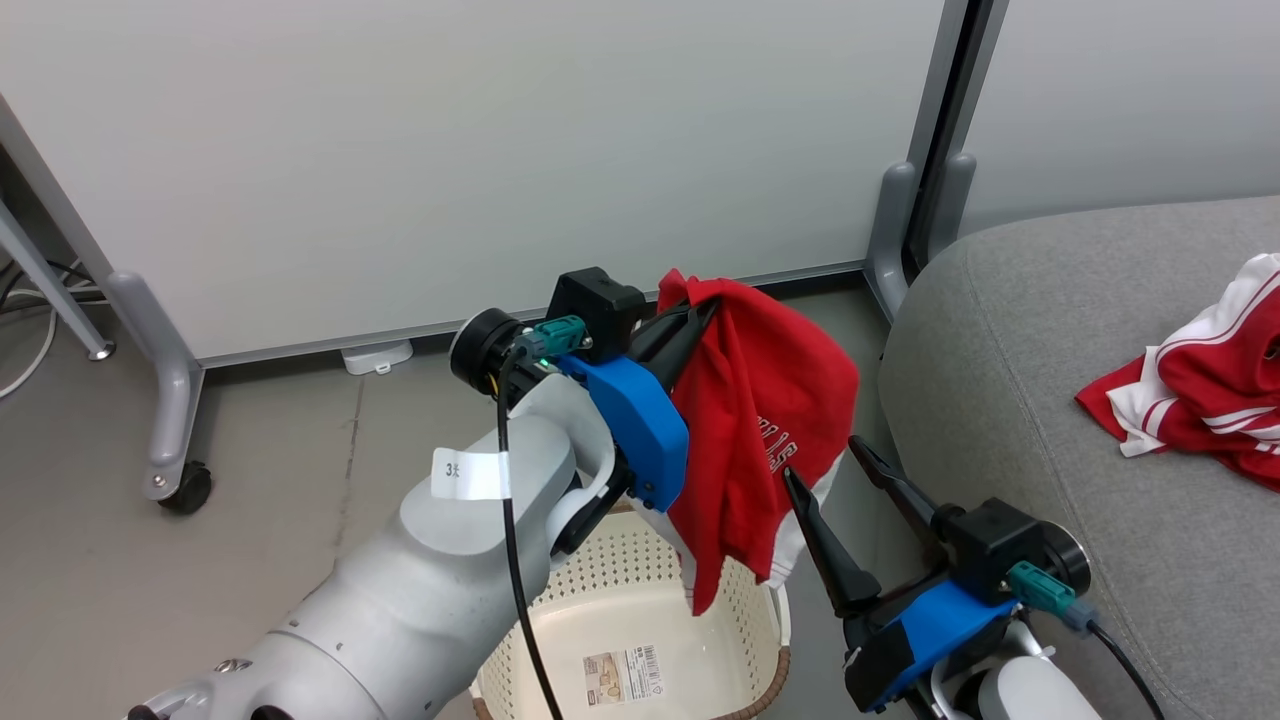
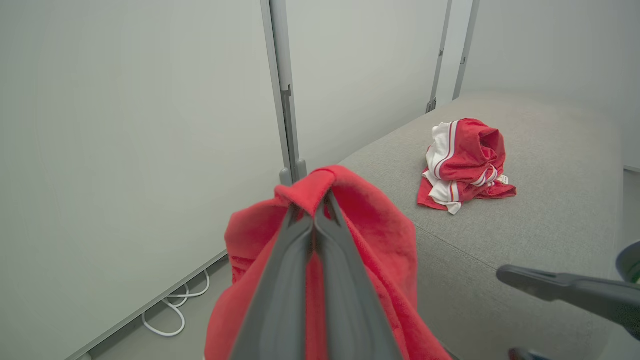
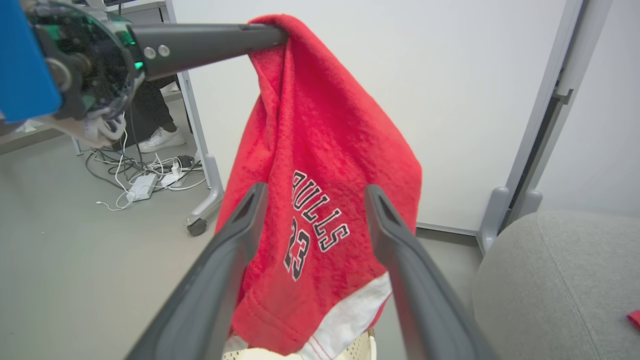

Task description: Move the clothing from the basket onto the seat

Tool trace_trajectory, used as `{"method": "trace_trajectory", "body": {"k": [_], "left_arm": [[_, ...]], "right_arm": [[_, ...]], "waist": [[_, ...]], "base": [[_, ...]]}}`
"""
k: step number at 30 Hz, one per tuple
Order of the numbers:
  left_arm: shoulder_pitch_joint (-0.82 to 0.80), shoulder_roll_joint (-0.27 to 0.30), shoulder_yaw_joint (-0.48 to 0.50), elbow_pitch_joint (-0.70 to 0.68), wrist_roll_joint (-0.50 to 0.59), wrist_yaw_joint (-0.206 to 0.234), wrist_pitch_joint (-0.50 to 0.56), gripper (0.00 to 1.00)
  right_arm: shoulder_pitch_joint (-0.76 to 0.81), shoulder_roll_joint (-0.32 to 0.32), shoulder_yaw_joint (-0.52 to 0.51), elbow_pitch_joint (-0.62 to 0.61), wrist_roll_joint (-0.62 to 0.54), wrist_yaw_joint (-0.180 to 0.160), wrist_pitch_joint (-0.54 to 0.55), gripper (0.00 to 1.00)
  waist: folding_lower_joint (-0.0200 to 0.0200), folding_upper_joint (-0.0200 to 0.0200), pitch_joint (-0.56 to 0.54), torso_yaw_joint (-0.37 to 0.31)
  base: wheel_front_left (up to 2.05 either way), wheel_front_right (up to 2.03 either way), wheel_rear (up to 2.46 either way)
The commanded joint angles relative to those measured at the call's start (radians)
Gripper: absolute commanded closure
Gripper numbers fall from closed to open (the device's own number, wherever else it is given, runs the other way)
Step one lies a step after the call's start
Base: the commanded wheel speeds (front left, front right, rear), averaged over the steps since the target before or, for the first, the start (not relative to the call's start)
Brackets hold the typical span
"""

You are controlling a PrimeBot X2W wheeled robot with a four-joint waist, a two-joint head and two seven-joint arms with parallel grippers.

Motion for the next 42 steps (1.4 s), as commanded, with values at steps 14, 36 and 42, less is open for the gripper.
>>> {"method": "trace_trajectory", "body": {"k": [14,36,42], "left_arm": [[-0.021,-0.005,-0.048,0.023,-0.040,-0.002,-0.025,1.00],[-0.035,-0.010,-0.105,0.001,-0.087,-0.002,-0.036,1.00],[-0.027,-0.010,-0.119,-0.011,-0.095,-0.002,-0.037,1.00]], "right_arm": [[-0.080,-0.001,0.076,0.097,0.027,0.000,0.025,0.00],[-0.346,0.034,0.173,0.464,0.107,0.000,-0.039,0.00],[-0.417,0.034,0.239,0.540,0.171,0.000,-0.068,0.00]], "waist": [[0.0000,0.0000,0.014,0.009],[0.0000,0.0000,0.025,0.033],[0.0000,0.0000,0.019,0.032]], "base": [[0.00,0.00,0.00],[0.00,0.00,0.00],[0.00,0.00,0.00]]}}
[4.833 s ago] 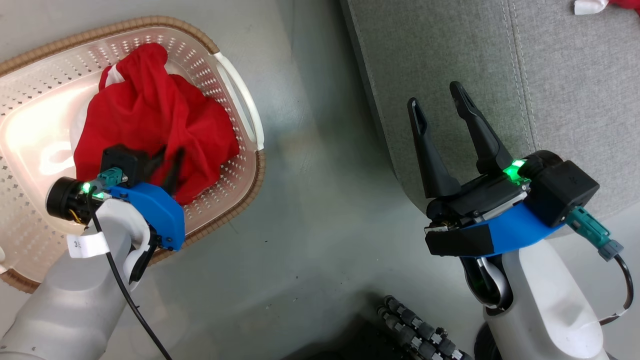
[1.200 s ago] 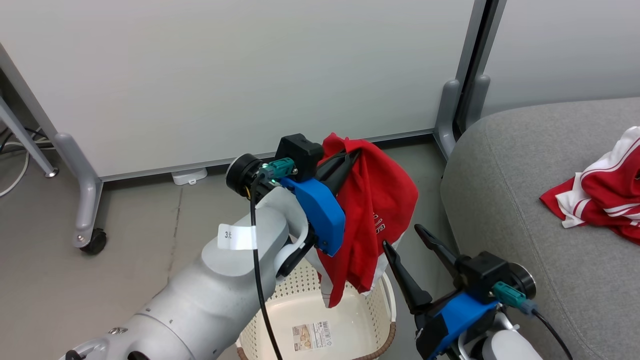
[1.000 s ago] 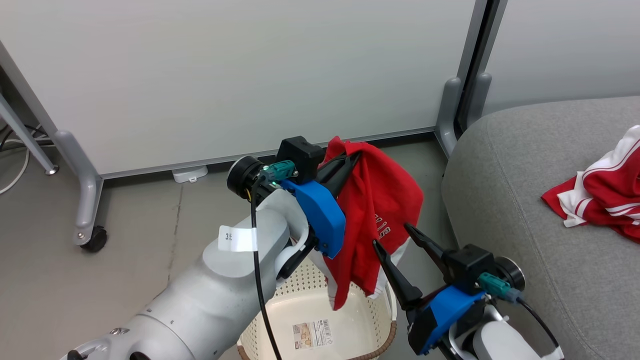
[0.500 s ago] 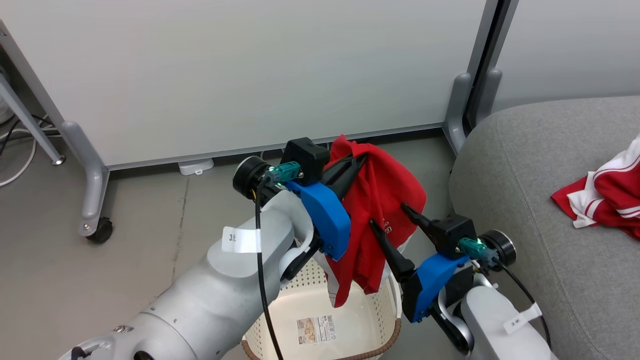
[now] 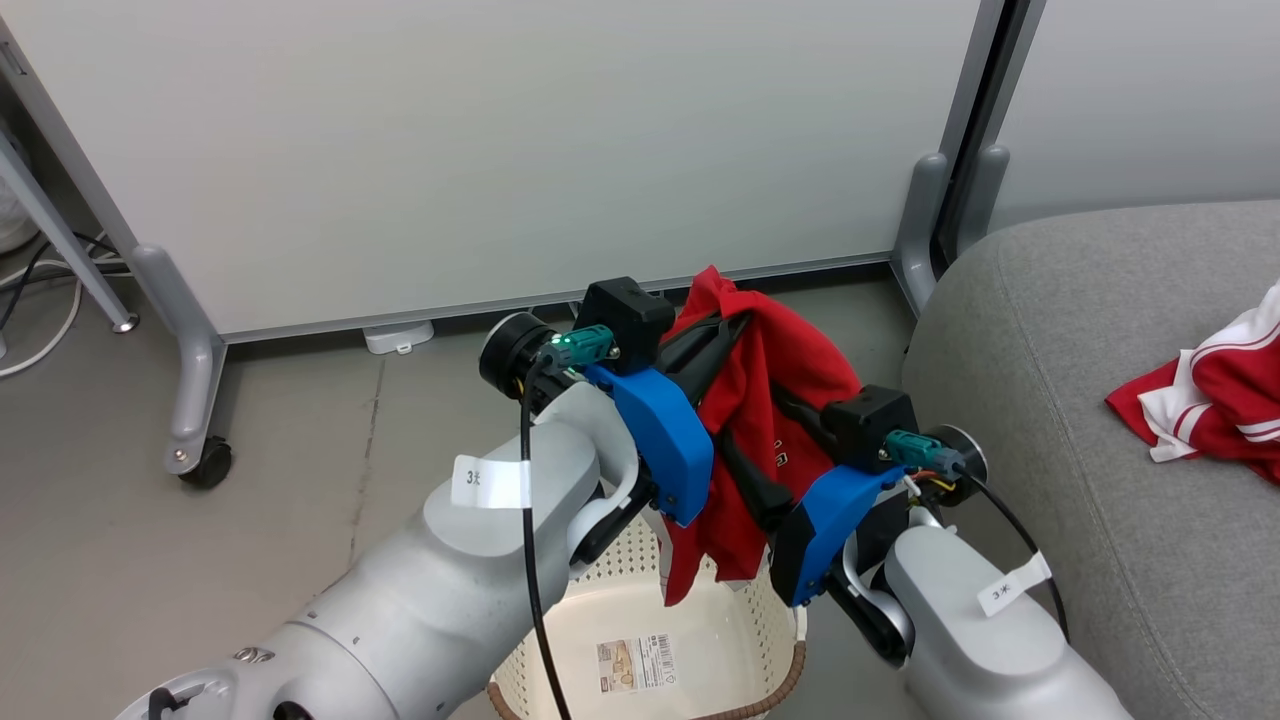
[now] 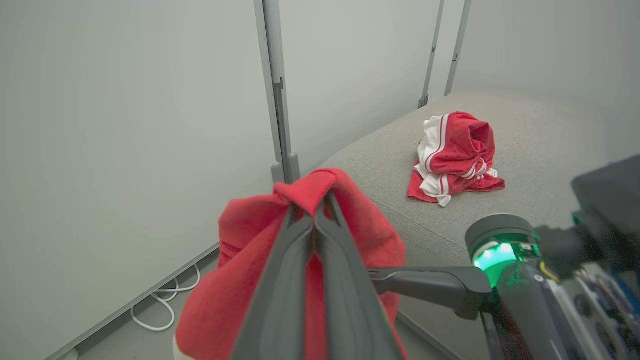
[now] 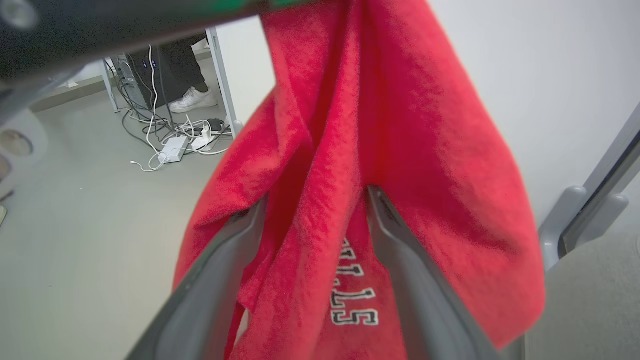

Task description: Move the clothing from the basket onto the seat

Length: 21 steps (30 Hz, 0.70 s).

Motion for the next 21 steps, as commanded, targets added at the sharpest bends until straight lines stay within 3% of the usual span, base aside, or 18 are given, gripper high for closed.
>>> {"method": "trace_trajectory", "body": {"k": [1,16,17,19,21], "left_arm": [[0.002,-0.001,-0.003,-0.004,-0.001,-0.002,-0.006,1.00],[-0.010,-0.001,-0.022,-0.027,-0.016,-0.002,-0.006,1.00],[-0.012,-0.001,-0.023,-0.028,-0.017,-0.002,-0.006,1.00],[-0.014,-0.001,-0.024,-0.030,-0.017,-0.002,-0.006,1.00],[-0.015,-0.001,-0.025,-0.031,-0.017,-0.002,-0.006,1.00]], "right_arm": [[-0.022,0.001,0.004,0.016,0.004,0.000,-0.009,0.00],[-0.111,0.001,0.066,0.185,0.081,0.000,-0.048,0.00],[-0.114,0.001,0.072,0.191,0.089,0.000,-0.050,0.50],[-0.122,0.001,0.076,0.202,0.108,0.000,-0.054,1.00],[-0.126,0.001,0.084,0.211,0.118,0.000,-0.060,1.00]], "waist": [[-0.0001,0.0000,-0.001,0.000],[-0.0001,0.0000,-0.009,0.009],[-0.0001,0.0000,-0.010,0.009],[-0.0001,0.0000,-0.010,0.009],[-0.0001,0.0000,-0.010,0.009]], "base": [[0.00,0.00,0.00],[0.00,0.00,0.00],[0.00,0.00,0.00],[0.00,0.00,0.00],[0.00,0.00,0.00]]}}
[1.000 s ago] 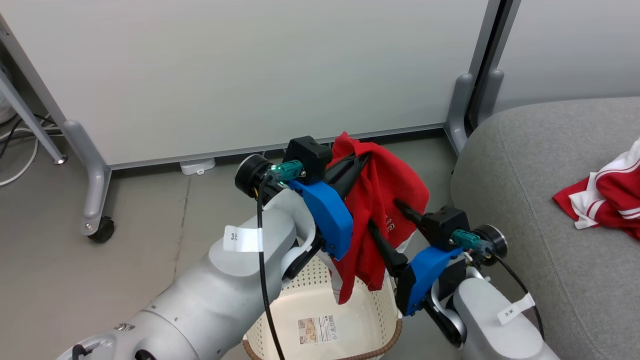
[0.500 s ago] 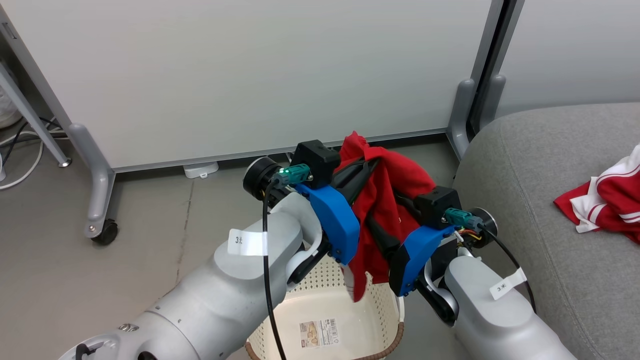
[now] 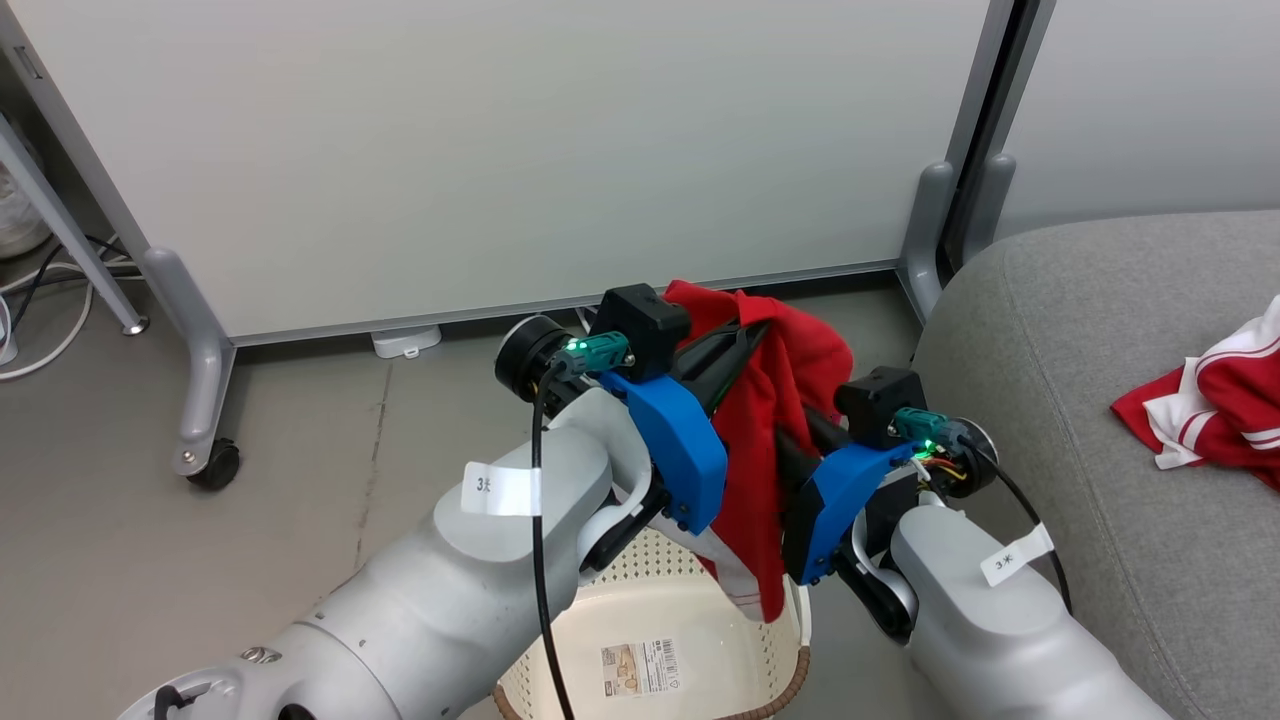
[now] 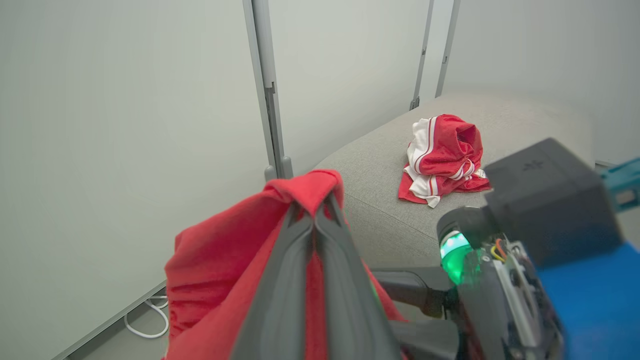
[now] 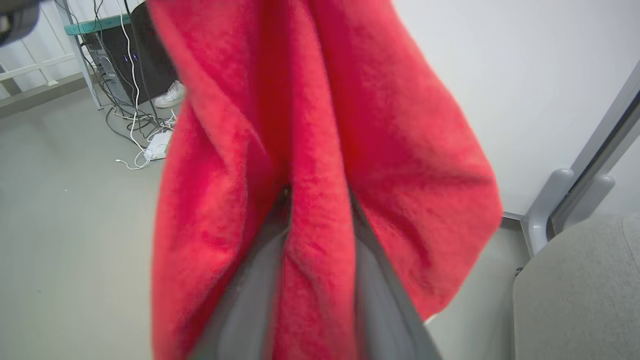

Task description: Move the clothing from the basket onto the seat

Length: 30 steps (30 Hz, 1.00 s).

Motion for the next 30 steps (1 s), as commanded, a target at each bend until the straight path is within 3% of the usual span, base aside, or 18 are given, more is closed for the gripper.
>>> {"method": "trace_trajectory", "body": {"k": [1,18,19,20,21,30], "left_arm": [[-0.015,0.000,-0.001,-0.002,-0.003,-0.002,-0.005,1.00],[-0.005,0.000,0.004,0.016,-0.027,-0.002,-0.005,1.00],[-0.001,0.000,0.005,0.015,-0.032,-0.002,-0.005,0.93],[-0.002,-0.001,0.005,0.015,-0.035,-0.002,-0.005,0.51],[-0.004,0.000,0.005,0.016,-0.037,-0.002,-0.005,0.00],[0.024,0.000,0.057,0.007,-0.008,-0.002,-0.005,0.00]], "right_arm": [[-0.016,0.001,0.005,0.006,0.007,0.000,-0.009,1.00],[-0.027,0.001,0.039,0.015,0.066,0.000,-0.027,1.00],[-0.027,0.001,0.036,0.012,0.067,0.000,-0.027,1.00],[-0.025,0.001,0.033,0.008,0.068,0.000,-0.027,1.00],[-0.024,0.001,0.029,0.006,0.067,0.000,-0.027,1.00],[-0.007,0.001,-0.041,-0.037,0.039,0.000,-0.026,1.00]], "waist": [[0.0000,0.0000,0.000,0.000],[0.0000,0.0000,0.000,-0.011],[0.0000,0.0000,0.000,-0.012],[0.0000,0.0000,0.000,-0.013],[0.0000,0.0000,0.000,-0.013],[0.0000,0.0000,0.002,-0.013]], "base": [[0.00,0.00,0.00],[0.00,0.00,0.00],[0.00,0.00,0.00],[0.00,0.00,0.00],[0.00,0.00,0.00],[0.00,0.00,0.00]]}}
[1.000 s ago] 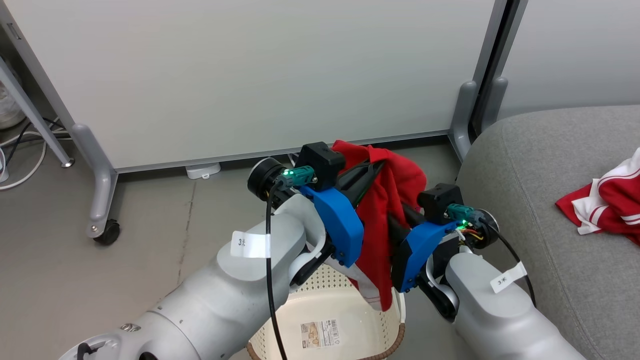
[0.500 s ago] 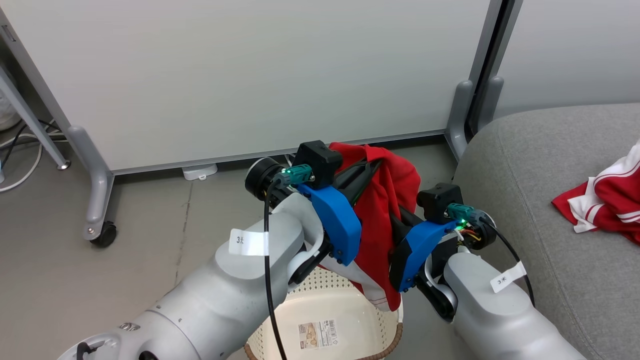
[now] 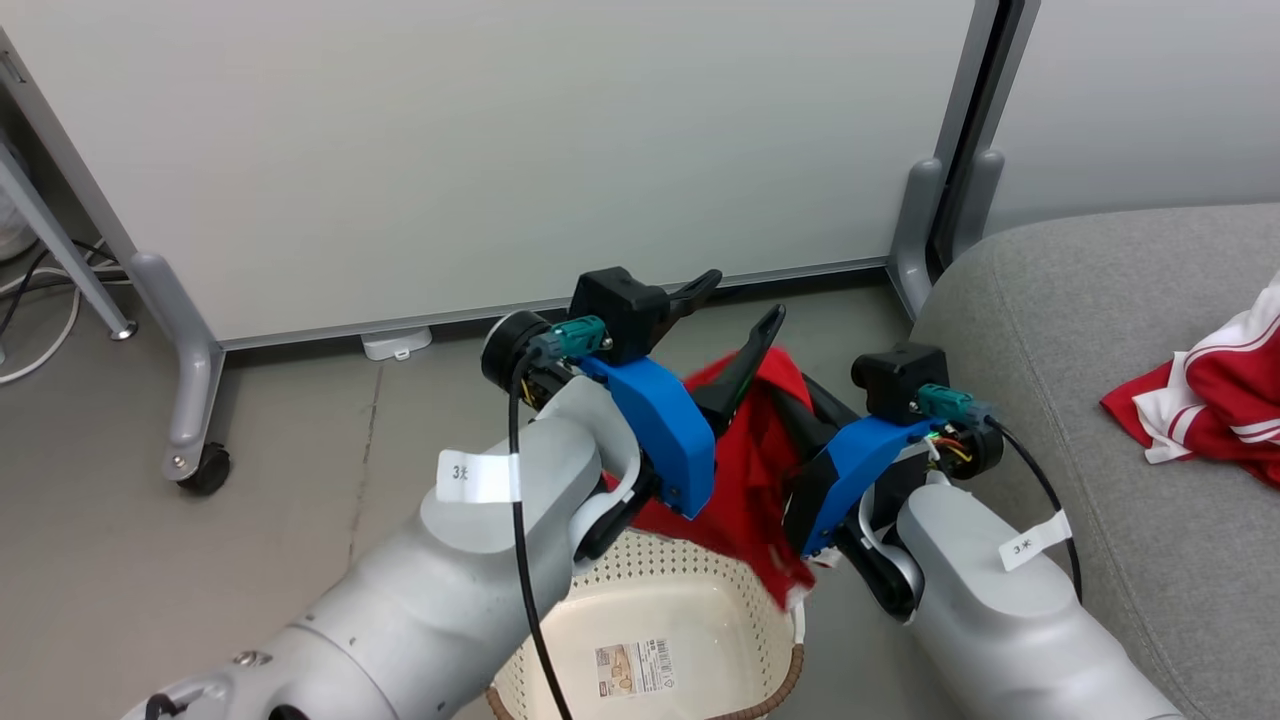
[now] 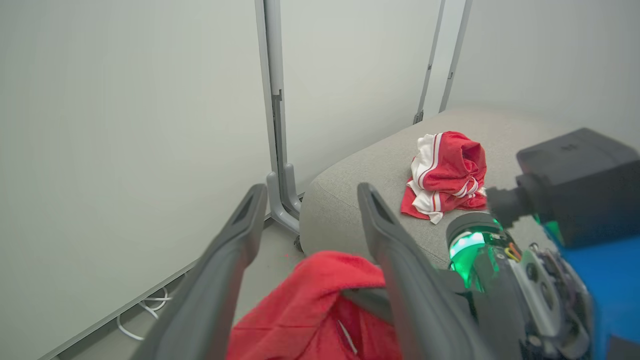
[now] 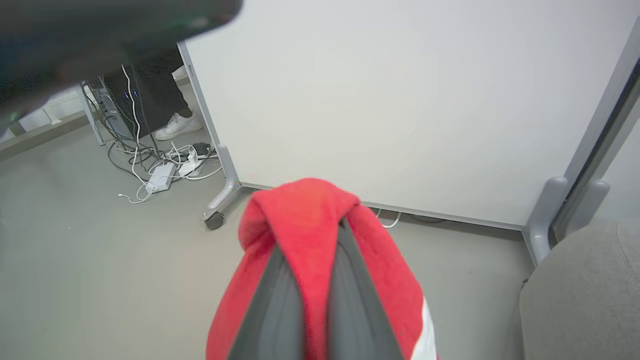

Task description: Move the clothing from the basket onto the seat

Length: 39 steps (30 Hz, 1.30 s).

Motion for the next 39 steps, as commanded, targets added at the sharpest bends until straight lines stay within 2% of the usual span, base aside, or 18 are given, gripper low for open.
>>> {"method": "trace_trajectory", "body": {"k": [1,3,7,8,15,17,18,23,32,39], "left_arm": [[0.032,0.003,0.021,-0.010,0.016,-0.002,-0.005,0.00],[0.044,0.010,0.035,-0.019,0.030,-0.002,-0.005,0.00],[0.150,0.056,0.145,-0.097,0.101,0.016,-0.005,0.00],[0.150,0.056,0.145,-0.097,0.101,0.016,-0.005,0.00],[0.395,0.139,0.365,-0.283,0.266,0.029,-0.005,0.00],[0.451,0.152,0.425,-0.328,0.311,0.034,-0.005,0.00],[0.515,0.159,0.497,-0.380,0.355,0.041,-0.005,0.00],[0.654,0.164,0.627,-0.469,0.463,0.031,-0.005,0.00],[0.800,0.157,0.744,-0.536,0.563,0.004,-0.005,0.00],[0.831,0.141,0.778,-0.551,0.603,-0.002,-0.005,0.00]], "right_arm": [[0.009,0.001,-0.020,-0.013,-0.012,0.000,-0.005,1.00],[0.011,0.001,-0.031,-0.019,-0.021,0.000,-0.005,1.00],[0.028,0.001,-0.081,-0.050,-0.063,0.000,-0.005,1.00],[0.028,0.001,-0.081,-0.050,-0.063,0.000,-0.005,1.00],[0.054,0.001,-0.122,-0.097,-0.099,0.000,-0.005,1.00],[0.059,0.001,-0.125,-0.106,-0.103,0.000,-0.005,1.00],[0.062,0.001,-0.128,-0.114,-0.108,0.000,-0.005,1.00],[0.068,0.001,-0.130,-0.126,-0.110,0.000,-0.005,1.00],[0.081,0.001,-0.136,-0.129,-0.114,0.000,-0.006,1.00],[0.084,0.001,-0.144,-0.128,-0.114,0.000,-0.006,1.00]], "waist": [[0.0000,0.0000,0.000,0.001],[0.0000,0.0000,0.000,0.001],[0.0000,0.0000,0.000,0.003],[0.0000,0.0000,0.000,0.003],[0.0000,0.0000,0.006,-0.004],[0.0000,0.0000,0.008,-0.009],[0.0000,0.0000,0.012,-0.014],[0.0000,0.0000,0.016,-0.023],[0.0000,0.0000,0.013,-0.031],[0.0000,0.0000,0.014,-0.032]], "base": [[0.00,0.00,0.00],[0.00,0.00,0.00],[0.00,0.00,0.00],[0.00,0.00,0.00],[0.00,0.00,0.00],[0.00,0.00,0.00],[0.00,0.00,0.00],[0.00,0.00,0.00],[0.00,0.00,0.00],[0.00,0.00,0.00]]}}
